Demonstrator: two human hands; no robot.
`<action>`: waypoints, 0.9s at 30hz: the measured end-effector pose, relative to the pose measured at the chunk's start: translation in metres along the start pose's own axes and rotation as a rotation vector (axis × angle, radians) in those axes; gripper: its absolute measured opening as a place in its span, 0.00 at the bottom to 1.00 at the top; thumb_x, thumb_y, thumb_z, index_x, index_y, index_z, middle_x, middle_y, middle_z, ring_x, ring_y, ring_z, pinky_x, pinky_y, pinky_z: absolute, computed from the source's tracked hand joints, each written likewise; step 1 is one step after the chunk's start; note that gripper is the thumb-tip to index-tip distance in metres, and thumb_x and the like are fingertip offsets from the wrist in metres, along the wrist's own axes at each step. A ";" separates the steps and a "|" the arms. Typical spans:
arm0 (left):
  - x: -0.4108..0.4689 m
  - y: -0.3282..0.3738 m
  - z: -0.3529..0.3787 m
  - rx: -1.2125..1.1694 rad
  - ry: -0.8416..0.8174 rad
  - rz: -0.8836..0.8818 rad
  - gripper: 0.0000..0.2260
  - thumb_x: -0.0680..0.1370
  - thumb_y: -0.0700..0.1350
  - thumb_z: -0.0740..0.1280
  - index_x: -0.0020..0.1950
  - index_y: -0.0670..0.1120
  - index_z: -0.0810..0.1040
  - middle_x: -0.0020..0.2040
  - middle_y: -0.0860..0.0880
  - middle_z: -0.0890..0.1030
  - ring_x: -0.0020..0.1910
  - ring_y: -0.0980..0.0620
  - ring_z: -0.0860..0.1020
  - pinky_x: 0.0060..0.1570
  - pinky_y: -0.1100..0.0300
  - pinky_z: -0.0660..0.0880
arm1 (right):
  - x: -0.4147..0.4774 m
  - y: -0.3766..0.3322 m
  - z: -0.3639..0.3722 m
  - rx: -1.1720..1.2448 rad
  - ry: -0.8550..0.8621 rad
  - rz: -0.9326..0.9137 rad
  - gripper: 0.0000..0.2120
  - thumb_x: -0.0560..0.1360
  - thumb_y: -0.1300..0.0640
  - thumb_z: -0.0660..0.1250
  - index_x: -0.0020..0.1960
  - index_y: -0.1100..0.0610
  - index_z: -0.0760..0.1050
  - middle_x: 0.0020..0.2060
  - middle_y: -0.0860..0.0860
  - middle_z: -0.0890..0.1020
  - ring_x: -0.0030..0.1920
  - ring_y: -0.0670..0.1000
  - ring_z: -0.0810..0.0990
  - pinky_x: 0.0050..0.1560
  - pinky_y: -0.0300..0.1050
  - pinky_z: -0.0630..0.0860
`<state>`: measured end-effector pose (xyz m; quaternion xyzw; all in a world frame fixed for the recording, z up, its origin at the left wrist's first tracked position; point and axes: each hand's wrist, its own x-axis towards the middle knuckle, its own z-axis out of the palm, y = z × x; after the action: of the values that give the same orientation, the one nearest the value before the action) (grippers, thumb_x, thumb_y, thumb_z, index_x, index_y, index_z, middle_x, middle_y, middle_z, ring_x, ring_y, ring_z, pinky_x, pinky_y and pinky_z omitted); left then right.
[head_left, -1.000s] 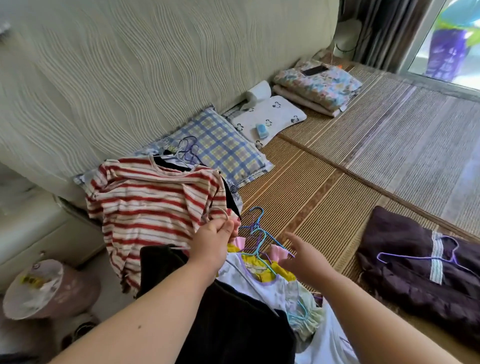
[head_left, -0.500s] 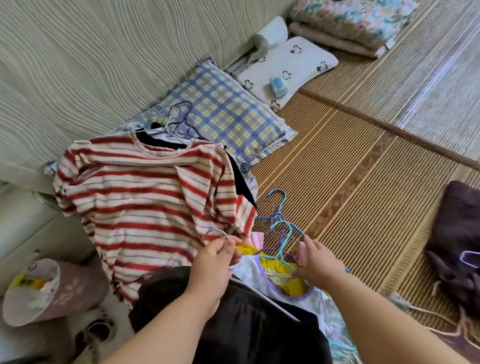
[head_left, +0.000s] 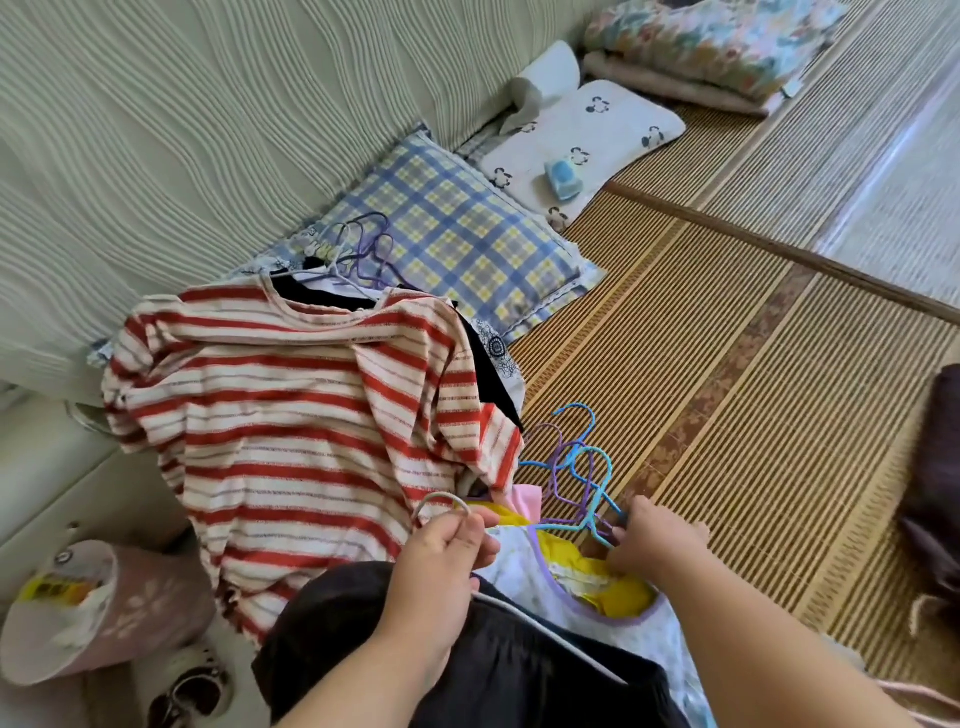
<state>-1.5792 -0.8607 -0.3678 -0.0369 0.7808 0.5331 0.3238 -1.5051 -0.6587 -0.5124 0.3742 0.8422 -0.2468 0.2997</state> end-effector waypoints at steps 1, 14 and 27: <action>-0.002 -0.001 -0.001 -0.006 0.005 -0.001 0.15 0.81 0.46 0.60 0.41 0.59 0.82 0.32 0.57 0.79 0.35 0.61 0.78 0.43 0.57 0.70 | -0.003 0.001 -0.001 0.024 -0.027 -0.016 0.15 0.68 0.45 0.64 0.52 0.51 0.70 0.38 0.45 0.74 0.42 0.50 0.74 0.48 0.48 0.68; -0.062 0.043 -0.015 -0.043 0.023 0.036 0.12 0.81 0.45 0.60 0.42 0.50 0.82 0.32 0.56 0.79 0.40 0.55 0.78 0.45 0.54 0.71 | -0.106 0.006 -0.039 0.391 0.201 -0.094 0.10 0.73 0.59 0.59 0.35 0.50 0.63 0.29 0.46 0.73 0.29 0.45 0.70 0.26 0.40 0.61; -0.196 0.116 -0.109 -0.178 0.081 0.214 0.10 0.81 0.44 0.59 0.45 0.46 0.78 0.33 0.52 0.78 0.35 0.58 0.78 0.40 0.57 0.70 | -0.303 -0.081 -0.086 0.440 0.351 -0.231 0.02 0.76 0.57 0.57 0.46 0.51 0.68 0.37 0.46 0.76 0.37 0.47 0.75 0.34 0.42 0.68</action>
<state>-1.5227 -0.9610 -0.1432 -0.0038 0.7423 0.6298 0.2288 -1.4318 -0.7980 -0.2281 0.3687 0.8444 -0.3874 0.0312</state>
